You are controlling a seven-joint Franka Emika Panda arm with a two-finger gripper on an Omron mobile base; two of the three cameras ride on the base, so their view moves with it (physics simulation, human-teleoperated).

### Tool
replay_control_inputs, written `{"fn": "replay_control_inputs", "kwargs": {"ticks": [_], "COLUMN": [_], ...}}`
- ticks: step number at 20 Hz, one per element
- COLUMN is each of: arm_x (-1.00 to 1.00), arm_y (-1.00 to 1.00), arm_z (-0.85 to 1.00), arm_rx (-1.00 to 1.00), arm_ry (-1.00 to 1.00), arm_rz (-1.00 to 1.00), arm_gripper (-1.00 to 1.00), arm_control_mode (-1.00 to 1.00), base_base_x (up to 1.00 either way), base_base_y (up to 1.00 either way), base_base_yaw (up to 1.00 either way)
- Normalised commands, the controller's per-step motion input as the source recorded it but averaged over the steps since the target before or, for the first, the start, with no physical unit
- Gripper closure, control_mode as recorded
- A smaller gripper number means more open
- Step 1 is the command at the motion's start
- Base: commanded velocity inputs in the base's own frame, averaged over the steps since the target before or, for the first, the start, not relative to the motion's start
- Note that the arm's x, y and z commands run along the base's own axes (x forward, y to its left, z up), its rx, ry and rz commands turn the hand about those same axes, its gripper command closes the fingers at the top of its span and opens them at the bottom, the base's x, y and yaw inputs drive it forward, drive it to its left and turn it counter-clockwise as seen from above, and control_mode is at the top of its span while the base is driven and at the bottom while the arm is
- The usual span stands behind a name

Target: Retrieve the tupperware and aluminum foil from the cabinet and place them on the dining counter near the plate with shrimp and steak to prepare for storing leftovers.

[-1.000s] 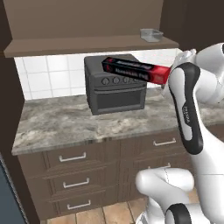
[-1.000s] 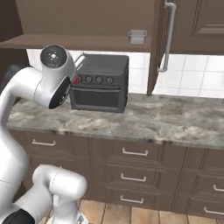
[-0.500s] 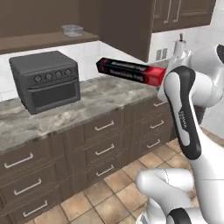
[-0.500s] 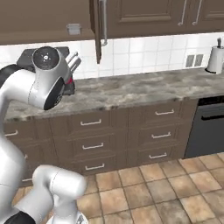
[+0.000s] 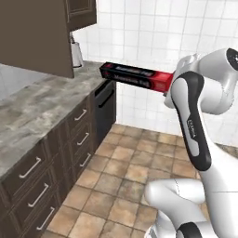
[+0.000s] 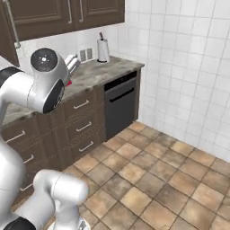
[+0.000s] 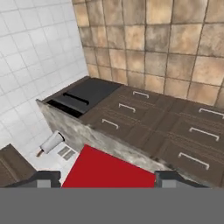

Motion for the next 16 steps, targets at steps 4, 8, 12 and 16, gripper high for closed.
{"fn": "replay_control_inputs", "kwargs": {"ticks": [4,8,12,16], "arm_x": [0.0,0.0,0.0,0.0], "arm_y": [0.0,0.0,0.0,0.0], "arm_z": [0.0,0.0,0.0,0.0], "arm_rx": [0.0,0.0,0.0,0.0], "arm_ry": [0.0,0.0,0.0,0.0], "arm_rz": [0.0,0.0,0.0,0.0], "arm_gripper": [1.0,1.0,1.0,1.0], "arm_control_mode": [1.0,1.0,1.0,1.0], "base_base_x": [-0.23,-0.05,0.0,0.0], "base_base_y": [-0.07,0.0,0.0,0.0], "base_base_yaw": [-0.82,-0.93,-0.98,-0.96]}}
